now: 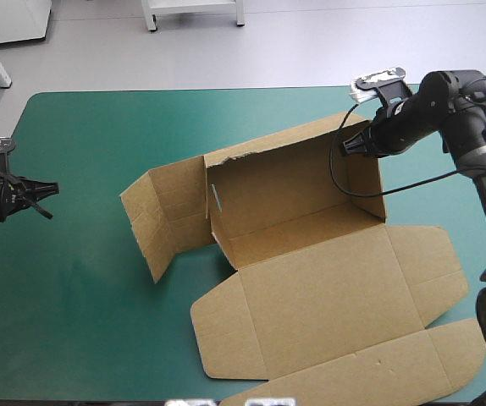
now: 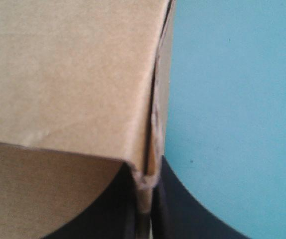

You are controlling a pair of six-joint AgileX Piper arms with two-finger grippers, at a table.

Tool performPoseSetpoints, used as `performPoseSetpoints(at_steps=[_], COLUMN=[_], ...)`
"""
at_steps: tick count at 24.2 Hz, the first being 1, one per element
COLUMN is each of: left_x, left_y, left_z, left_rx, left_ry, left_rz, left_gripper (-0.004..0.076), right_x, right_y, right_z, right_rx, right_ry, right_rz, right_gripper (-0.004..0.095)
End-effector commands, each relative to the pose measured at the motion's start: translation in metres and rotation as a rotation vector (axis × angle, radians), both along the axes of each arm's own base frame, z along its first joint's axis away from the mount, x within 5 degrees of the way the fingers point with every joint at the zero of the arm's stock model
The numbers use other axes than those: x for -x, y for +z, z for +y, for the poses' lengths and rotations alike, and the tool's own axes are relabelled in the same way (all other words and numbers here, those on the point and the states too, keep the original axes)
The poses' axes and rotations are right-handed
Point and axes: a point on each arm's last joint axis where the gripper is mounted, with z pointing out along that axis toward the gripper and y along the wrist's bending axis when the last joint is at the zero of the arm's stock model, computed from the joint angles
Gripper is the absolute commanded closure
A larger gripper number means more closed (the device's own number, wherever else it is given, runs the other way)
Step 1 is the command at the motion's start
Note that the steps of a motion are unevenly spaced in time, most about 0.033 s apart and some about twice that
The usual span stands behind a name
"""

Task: Fold the box

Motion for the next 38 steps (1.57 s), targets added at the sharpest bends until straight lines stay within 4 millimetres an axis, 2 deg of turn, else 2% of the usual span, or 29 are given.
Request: performPoseSetpoints(at_steps=[1, 5, 8, 10, 15, 16, 18, 21, 23, 26, 27, 29, 33, 35, 36, 38], left_x=[0.004, 0.005, 0.004, 0.004, 0.004, 0.005, 0.005, 0.005, 0.004, 0.005, 0.005, 0.005, 0.005, 0.005, 0.005, 0.004], left_y=[0.021, 0.019, 0.018, 0.017, 0.016, 0.015, 0.015, 0.015, 0.015, 0.015, 0.015, 0.015, 0.015, 0.014, 0.014, 0.014], left_z=[0.0, -0.003, -0.006, -0.008, -0.009, -0.01, -0.01, -0.011, -0.012, -0.012, -0.012, -0.012, -0.013, -0.013, -0.013, -0.014], left_rx=[-0.028, -0.008, 0.024, 0.041, 0.061, 0.062, 0.068, 0.068, 0.082, 0.071, 0.07, 0.068, 0.079, 0.08, 0.082, 0.089], left_ry=[-0.009, -0.027, -0.048, -0.06, -0.068, -0.072, -0.071, -0.084, -0.086, -0.098, -0.101, -0.104, -0.103, -0.102, -0.103, -0.116], left_rz=[-0.088, -0.061, -0.064, -0.063, -0.054, -0.043, -0.042, -0.037, -0.043, -0.033, -0.032, -0.028, -0.034, -0.03, -0.031, -0.035], left_gripper=[0.0535, 0.0536, 0.0536, 0.0536, 0.0536, 0.0536, 0.0536, 0.0536, 0.0536, 0.0536, 0.0536, 0.0536, 0.0536, 0.0536, 0.0536, 0.0536], right_x=[-0.003, -0.02, -0.031, -0.037, -0.052, -0.057, -0.06, -0.057, -0.045, -0.019, -0.014, 0.009, 0.019, 0.013, 0.003, -0.006], right_y=[0.006, -0.016, -0.025, -0.028, -0.028, -0.023, -0.018, 0.002, 0.023, 0.055, 0.059, 0.07, 0.053, 0.036, 0.027, 0.019], right_z=[0.001, 0.005, 0.008, 0.01, 0.012, 0.013, 0.013, 0.011, 0.009, 0.004, 0.004, 0.009, 0.025, 0.037, 0.043, 0.046], right_rx=[-0.024, -0.023, -0.03, -0.032, -0.035, -0.044, -0.047, -0.034, -0.045, -0.061, -0.059, -0.013, 0.119, 0.193, 0.194, 0.182], right_ry=[-0.018, -0.022, -0.013, 0.011, 0.007, 0.002, -0.001, -0.003, -0.01, -0.007, 0.0, 0.056, 0.06, 0.029, 0.028, 0.018], right_rz=[-0.016, 0.044, 0.063, 0.062, 0.033, -0.007, -0.043, -0.096, -0.13, -0.211, -0.225, -0.254, -0.214, -0.215, -0.24, -0.247], right_gripper=[0.0925, 0.0925, 0.0922, 0.0875, 0.0549, 0.0435, 0.0386, 0.038, 0.038, 0.0381, 0.0381, 0.0379, 0.0379, 0.0379, 0.0379, 0.0361])
